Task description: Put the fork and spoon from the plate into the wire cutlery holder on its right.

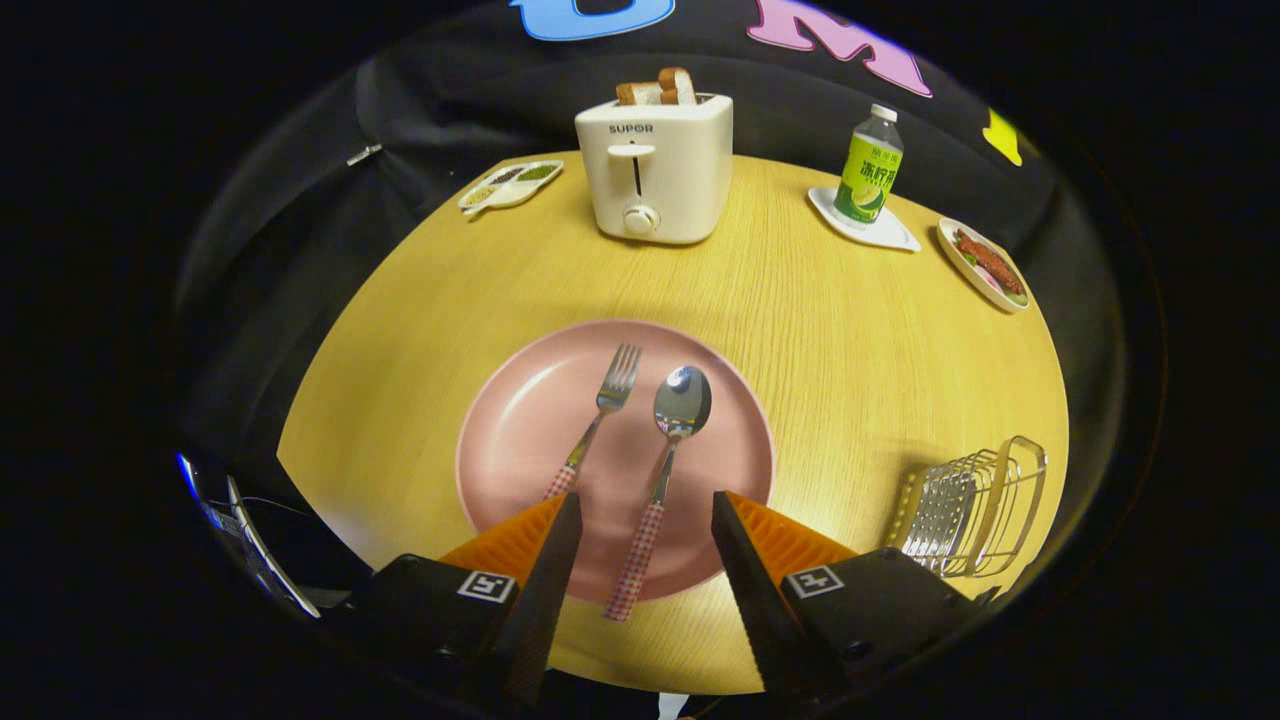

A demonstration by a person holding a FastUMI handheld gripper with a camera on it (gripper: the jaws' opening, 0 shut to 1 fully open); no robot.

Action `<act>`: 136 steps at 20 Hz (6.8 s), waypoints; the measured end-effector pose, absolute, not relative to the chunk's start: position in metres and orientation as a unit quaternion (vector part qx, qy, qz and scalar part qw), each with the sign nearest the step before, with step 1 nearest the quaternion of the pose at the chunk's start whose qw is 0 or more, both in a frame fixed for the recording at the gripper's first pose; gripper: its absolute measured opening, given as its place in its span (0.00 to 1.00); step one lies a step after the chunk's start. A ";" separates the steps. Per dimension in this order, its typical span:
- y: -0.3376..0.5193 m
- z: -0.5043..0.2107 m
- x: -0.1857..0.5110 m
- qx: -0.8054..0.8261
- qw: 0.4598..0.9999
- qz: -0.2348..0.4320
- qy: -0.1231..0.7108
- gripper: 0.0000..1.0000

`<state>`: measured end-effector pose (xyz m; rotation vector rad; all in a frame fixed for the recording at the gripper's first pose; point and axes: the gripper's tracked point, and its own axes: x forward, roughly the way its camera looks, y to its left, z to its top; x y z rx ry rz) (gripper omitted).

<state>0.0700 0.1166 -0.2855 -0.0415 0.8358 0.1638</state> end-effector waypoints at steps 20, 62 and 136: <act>0.115 -0.313 0.056 0.053 0.851 0.079 0.516 0.11; -0.146 -0.218 -0.026 -0.158 0.636 0.106 0.748 0.13; 0.178 -0.328 0.049 0.151 0.806 0.046 0.570 0.24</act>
